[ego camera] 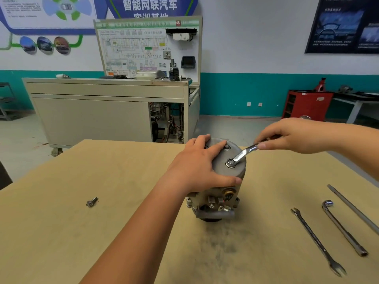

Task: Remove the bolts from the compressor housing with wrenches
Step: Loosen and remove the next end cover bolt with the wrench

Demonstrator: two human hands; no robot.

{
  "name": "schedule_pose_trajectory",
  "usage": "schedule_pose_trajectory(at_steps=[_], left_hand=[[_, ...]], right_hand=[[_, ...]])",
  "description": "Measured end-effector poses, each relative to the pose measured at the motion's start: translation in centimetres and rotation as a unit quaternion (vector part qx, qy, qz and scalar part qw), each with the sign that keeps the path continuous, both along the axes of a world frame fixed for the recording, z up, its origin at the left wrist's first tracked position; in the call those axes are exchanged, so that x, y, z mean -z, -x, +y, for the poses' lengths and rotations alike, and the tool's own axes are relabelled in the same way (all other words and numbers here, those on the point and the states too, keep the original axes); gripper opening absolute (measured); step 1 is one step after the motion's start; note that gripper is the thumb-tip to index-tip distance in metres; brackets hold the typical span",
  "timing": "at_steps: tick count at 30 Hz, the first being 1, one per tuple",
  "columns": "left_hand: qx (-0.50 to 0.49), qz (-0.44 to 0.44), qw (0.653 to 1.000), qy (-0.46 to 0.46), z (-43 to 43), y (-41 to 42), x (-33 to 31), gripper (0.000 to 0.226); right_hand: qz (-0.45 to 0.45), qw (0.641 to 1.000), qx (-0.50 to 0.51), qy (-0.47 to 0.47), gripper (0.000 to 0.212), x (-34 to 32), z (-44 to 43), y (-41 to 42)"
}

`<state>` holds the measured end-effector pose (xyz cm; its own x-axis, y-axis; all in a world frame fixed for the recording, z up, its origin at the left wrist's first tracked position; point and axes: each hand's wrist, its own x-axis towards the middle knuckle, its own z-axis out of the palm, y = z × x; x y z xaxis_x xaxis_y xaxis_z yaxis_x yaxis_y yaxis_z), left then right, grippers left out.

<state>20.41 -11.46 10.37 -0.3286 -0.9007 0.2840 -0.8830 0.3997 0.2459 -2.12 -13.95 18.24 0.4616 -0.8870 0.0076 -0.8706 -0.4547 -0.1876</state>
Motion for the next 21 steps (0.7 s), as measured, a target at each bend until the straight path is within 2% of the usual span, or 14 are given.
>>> schedule_pose_trajectory(at_steps=[2,5,8,10,14,19,21], left_hand=[[-0.001,0.004,1.000,-0.003,0.0,-0.3,0.0,0.099],[-0.001,0.010,1.000,-0.004,0.0,-0.5,0.0,0.098],[0.000,0.015,1.000,-0.005,0.0,-0.6,0.1,0.097],[-0.002,0.016,1.000,-0.004,0.0,-0.6,0.1,0.097],[-0.002,0.014,1.000,0.004,0.0,-0.3,0.2,0.096],[0.007,0.007,1.000,-0.002,-0.1,-0.2,0.0,0.088],[0.005,0.001,1.000,-0.001,-0.2,-0.2,0.0,0.082]], right_hand=[[-0.017,1.000,-0.004,-0.010,0.012,-0.5,0.0,-0.3],[-0.078,0.997,0.013,0.026,0.010,-1.5,0.2,0.0],[-0.247,0.966,0.071,0.008,0.016,-1.6,1.8,0.3],[-0.352,0.928,0.088,-0.085,0.014,-0.6,3.9,-0.5],[-0.459,0.844,0.082,-0.263,0.019,2.7,8.3,-3.9],[-0.583,0.714,0.065,-0.383,0.019,4.6,10.4,-7.0],[-0.605,0.692,0.065,-0.388,0.019,4.7,10.7,-7.7]])
